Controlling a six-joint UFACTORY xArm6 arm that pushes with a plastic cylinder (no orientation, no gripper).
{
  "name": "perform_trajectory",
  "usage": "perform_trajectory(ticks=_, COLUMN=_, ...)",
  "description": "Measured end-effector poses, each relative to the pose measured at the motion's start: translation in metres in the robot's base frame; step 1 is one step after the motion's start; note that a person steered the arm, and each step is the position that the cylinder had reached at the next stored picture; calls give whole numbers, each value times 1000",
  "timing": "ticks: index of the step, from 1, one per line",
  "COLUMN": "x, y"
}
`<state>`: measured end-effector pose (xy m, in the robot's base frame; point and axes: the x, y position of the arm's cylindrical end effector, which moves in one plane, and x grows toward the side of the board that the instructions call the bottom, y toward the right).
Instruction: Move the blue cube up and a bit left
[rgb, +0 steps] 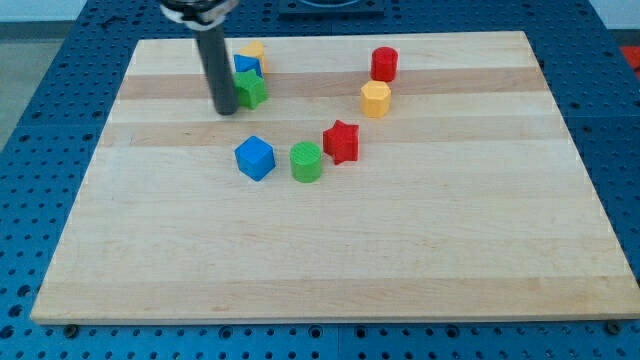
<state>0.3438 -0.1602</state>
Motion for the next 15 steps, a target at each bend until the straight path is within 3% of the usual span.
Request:
perform_trajectory(ticks=2, x=83, y=-82)
perform_trajectory(ticks=3, x=146, y=-89)
perform_trajectory(ticks=4, x=202, y=-65)
perform_trajectory(ticks=5, x=228, y=-3)
perform_trajectory(ticks=7, x=156, y=70)
perform_trajectory(ticks=8, x=148, y=70)
perform_trajectory(ticks=10, x=89, y=70)
perform_trajectory(ticks=14, x=82, y=104)
perform_trajectory(ticks=15, x=46, y=92)
